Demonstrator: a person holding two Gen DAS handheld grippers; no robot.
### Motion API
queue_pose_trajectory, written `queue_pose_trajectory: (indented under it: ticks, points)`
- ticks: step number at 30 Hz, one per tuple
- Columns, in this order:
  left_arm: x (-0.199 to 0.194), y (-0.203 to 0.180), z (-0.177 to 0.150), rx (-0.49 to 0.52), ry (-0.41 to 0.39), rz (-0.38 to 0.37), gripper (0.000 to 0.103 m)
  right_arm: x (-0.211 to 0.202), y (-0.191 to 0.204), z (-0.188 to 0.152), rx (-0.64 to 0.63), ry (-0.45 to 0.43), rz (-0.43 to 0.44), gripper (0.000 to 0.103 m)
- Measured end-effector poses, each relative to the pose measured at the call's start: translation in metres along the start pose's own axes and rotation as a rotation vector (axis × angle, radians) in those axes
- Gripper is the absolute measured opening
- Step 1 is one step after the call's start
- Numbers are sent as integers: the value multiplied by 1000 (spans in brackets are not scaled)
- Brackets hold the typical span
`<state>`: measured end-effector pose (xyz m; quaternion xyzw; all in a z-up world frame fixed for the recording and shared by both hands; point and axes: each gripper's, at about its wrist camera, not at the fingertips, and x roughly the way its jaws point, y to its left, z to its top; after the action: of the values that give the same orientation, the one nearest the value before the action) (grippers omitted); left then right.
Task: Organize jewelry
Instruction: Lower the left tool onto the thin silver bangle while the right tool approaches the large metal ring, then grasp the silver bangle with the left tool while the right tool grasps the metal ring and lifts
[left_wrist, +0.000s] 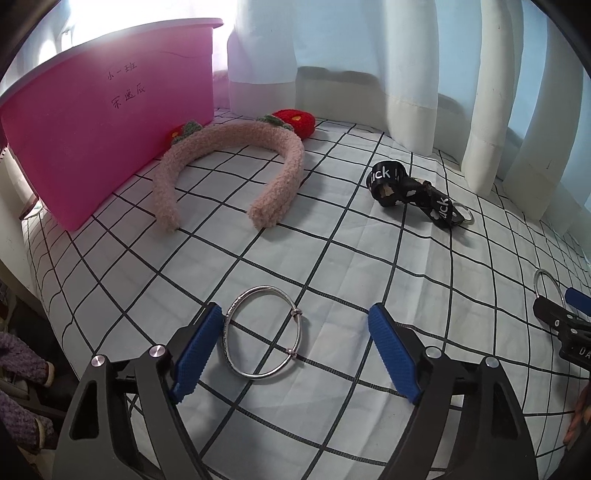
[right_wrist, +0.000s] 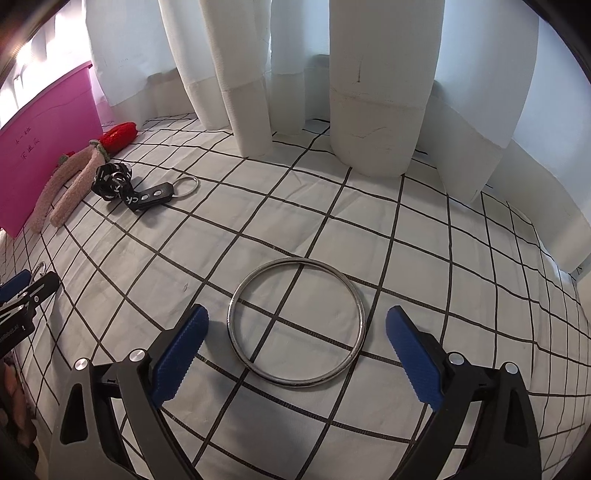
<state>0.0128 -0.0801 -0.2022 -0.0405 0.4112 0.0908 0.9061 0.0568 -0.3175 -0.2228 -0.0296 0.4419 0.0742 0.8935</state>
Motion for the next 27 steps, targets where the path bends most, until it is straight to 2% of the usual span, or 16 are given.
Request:
queue_pose_trajectory:
  ticks: [1, 3, 5, 6, 27]
  points:
    - [-1, 0, 0, 3, -4, -3, 73, -1, 1, 0, -5, -4, 6, 89]
    - [-2, -1, -1, 8, -13, -9, 63, -4, 4, -2, -25, -15, 17, 79]
    - [-3, -1, 0, 12, -22, -11, 46, -6, 8, -3, -47, -28, 26, 71]
    - [-4, -1, 0, 15, -24, -11, 43, -7, 8, -3, -47, -29, 22, 71]
    - [-19, 3, 1, 2, -29, -20, 43, -25, 10, -8, -30, -75, 65, 71]
